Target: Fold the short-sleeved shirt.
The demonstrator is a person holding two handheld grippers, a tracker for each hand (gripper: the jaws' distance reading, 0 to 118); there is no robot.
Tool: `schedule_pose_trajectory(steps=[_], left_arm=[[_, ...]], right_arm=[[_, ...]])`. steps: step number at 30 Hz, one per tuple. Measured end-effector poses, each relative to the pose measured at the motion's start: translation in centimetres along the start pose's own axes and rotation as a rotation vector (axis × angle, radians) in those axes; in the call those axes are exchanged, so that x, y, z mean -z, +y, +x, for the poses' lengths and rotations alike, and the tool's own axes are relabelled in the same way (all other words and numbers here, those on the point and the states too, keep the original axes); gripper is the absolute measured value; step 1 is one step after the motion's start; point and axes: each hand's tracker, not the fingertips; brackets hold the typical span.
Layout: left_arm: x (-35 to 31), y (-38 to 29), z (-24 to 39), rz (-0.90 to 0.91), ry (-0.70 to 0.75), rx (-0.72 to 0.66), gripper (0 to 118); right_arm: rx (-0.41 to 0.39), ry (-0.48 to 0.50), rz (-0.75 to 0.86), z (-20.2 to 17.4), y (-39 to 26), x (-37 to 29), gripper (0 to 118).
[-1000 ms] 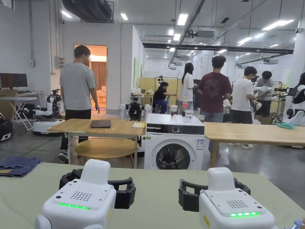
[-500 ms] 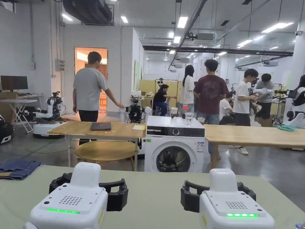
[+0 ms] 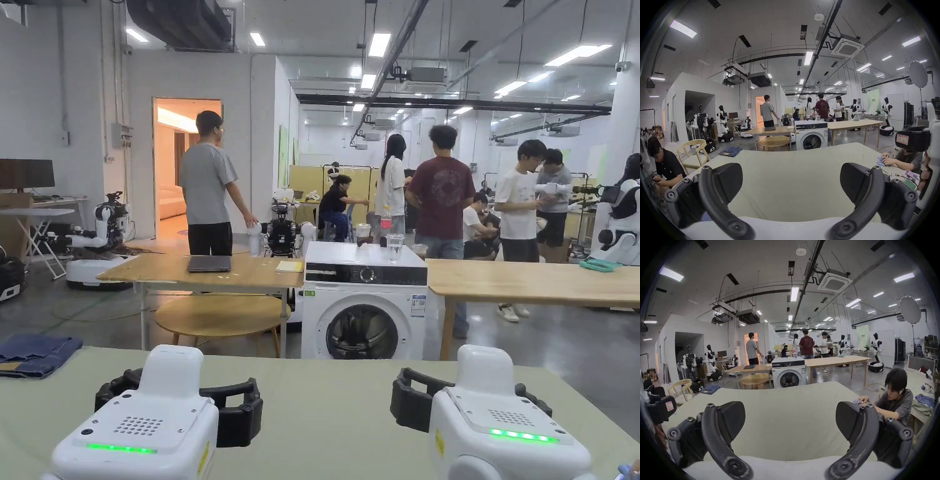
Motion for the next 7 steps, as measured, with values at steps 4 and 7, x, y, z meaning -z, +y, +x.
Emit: schedule_pose_trajectory(steps=[4,7], left_arm=[[-0.05,0.04,0.07,0.005,-0.001,-0.003,117],[-0.06,0.08,0.09,0.006,0.001,-0.001,117]], right_arm=[[0.014,0.005,-0.022,0.24,0.04,0.33,112],[0.043,0.086,-0.018,0.92,0.01,0.23,112]])
